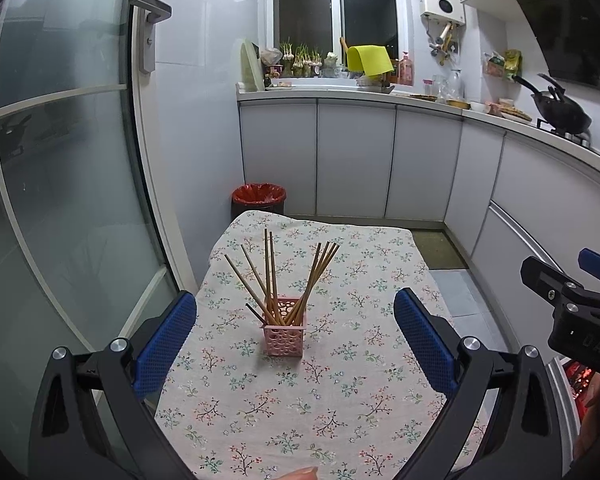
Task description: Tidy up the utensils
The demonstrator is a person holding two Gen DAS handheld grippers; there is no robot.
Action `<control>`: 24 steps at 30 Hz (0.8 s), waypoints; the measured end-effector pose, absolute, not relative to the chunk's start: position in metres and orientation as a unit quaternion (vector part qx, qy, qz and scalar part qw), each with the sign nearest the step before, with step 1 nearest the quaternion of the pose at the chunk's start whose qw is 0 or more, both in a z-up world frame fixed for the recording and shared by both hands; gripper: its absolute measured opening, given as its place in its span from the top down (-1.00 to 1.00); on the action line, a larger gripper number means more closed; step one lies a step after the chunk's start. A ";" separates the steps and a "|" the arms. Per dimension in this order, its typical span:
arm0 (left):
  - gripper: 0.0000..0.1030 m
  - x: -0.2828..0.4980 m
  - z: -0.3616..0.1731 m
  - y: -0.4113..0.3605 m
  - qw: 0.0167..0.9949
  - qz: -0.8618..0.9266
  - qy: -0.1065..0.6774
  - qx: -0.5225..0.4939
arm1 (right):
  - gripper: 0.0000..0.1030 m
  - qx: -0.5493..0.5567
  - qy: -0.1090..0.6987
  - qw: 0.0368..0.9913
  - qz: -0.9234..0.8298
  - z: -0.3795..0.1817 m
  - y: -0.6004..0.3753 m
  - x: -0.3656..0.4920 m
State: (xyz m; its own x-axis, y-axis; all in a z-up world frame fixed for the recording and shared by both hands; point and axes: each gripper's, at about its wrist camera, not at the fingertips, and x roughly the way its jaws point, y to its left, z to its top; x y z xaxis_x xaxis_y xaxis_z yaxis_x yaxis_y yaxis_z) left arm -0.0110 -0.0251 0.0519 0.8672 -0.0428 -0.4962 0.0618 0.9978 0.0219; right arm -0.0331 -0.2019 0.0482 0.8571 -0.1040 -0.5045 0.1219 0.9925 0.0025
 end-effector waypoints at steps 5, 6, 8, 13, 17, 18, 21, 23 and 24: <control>-0.87 -0.011 0.052 -0.025 0.966 -0.028 0.256 0.019 | -0.86 0.018 0.259 0.964 -0.058 0.048 -0.200 -0.033; -0.87 -0.011 0.052 -0.025 0.966 -0.028 0.255 0.019 | -0.86 0.018 0.258 0.964 -0.058 0.048 -0.200 -0.033; -0.87 -0.012 0.052 -0.026 0.966 -0.028 0.255 0.021 | -0.86 0.017 0.258 0.964 -0.058 0.048 -0.200 -0.033; -0.87 -0.013 0.051 -0.026 0.967 -0.028 0.254 0.020 | -0.86 0.019 0.257 0.964 -0.058 0.048 -0.199 -0.034; -0.87 -0.014 0.052 -0.026 0.967 -0.027 0.252 0.018 | -0.86 0.019 0.257 0.964 -0.059 0.049 -0.199 -0.034; -0.87 -0.015 0.053 -0.027 0.967 -0.027 0.252 0.018 | -0.86 0.019 0.257 0.965 -0.059 0.049 -0.198 -0.034; -0.87 -0.016 0.053 -0.027 0.967 -0.027 0.252 0.017 | -0.86 0.019 0.256 0.965 -0.058 0.049 -0.199 -0.034; -0.87 -0.015 0.054 -0.027 0.968 -0.027 0.251 0.018 | -0.86 0.019 0.255 0.965 -0.057 0.049 -0.198 -0.034; -0.87 -0.016 0.054 -0.027 0.968 -0.027 0.250 0.017 | -0.86 0.018 0.255 0.965 -0.057 0.049 -0.197 -0.035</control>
State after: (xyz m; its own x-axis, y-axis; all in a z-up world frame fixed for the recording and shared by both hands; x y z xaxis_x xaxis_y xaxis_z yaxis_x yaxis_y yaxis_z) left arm -0.0157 -0.0266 0.0539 0.8734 -0.0433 -0.4851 0.0606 0.9980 0.0200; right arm -0.0347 -0.1974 0.0494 0.8637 -0.1011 -0.4938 0.1198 0.9928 0.0062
